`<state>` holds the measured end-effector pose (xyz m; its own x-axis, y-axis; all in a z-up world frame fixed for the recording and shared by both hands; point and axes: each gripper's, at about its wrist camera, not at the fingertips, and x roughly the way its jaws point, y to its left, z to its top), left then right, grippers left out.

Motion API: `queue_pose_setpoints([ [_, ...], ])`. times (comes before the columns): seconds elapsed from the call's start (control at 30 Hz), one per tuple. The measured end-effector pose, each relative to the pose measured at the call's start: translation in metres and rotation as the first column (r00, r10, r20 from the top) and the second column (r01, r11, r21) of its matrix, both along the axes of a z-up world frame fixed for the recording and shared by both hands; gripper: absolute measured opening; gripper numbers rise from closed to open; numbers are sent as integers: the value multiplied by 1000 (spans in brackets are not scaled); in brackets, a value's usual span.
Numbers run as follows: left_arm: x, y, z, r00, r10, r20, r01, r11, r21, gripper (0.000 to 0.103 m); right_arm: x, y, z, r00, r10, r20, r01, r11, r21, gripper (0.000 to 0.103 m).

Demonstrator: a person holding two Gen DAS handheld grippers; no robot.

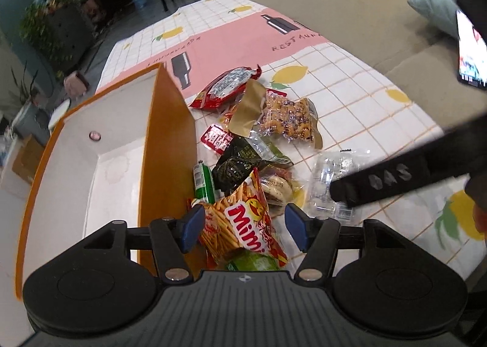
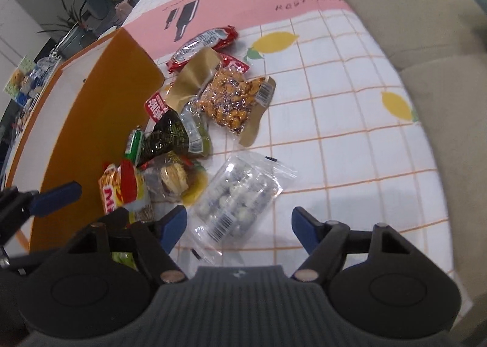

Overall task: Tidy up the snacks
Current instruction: 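Reach the left gripper to the Mimi bag while the right approaches the clear tray, then grasp the Mimi bag with the left gripper while the right grasps the clear tray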

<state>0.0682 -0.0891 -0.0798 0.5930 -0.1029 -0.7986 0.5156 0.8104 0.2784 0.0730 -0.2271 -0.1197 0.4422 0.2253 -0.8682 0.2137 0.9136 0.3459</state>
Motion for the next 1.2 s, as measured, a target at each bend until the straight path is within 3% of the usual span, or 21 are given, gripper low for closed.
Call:
queue_pose_setpoints([
  [0.3, -1, -12, -27, 997, -18, 74, 8, 990, 140, 74, 20, 22, -10, 1000, 12, 9, -11, 997, -73, 81],
  [0.67, 2, -13, -37, 995, 11, 99, -26, 988, 154, 81, 30, 25, -26, 1000, -2, -26, 0, 998, -63, 86],
  [0.73, 0, -13, -37, 995, 3, 104, -20, 987, 161, 80, 30, 25, -25, 1000, 5, -18, -7, 997, -81, 76],
  [0.83, -4, -15, -38, 995, -28, 98, 11, 986, 165, 67, 28, 24, -23, 1000, 11, -10, -12, 992, -123, 62],
  [0.93, -7, -15, -40, 995, -33, 96, 16, 985, 172, 64, 26, 16, -23, 1000, 2, -7, -2, 994, -107, 49],
  [0.97, -7, -14, -40, 995, -33, 92, 17, 986, 166, 56, 25, 14, -22, 1000, -1, -5, 1, 995, -102, 47],
  [1.07, -7, -9, -36, 998, -14, 64, 7, 994, 109, 48, 21, 7, -19, 1000, -3, 9, 3, 995, -100, 28],
  [1.13, -8, -7, -34, 998, -11, 63, 5, 996, 89, 44, 17, 6, -16, 1000, 7, 20, -5, 993, -122, 9],
  [1.2, -10, -5, -30, 998, -4, 55, 1, 999, 54, 37, 14, 5, -14, 999, 18, 28, -14, 989, -149, 0],
])
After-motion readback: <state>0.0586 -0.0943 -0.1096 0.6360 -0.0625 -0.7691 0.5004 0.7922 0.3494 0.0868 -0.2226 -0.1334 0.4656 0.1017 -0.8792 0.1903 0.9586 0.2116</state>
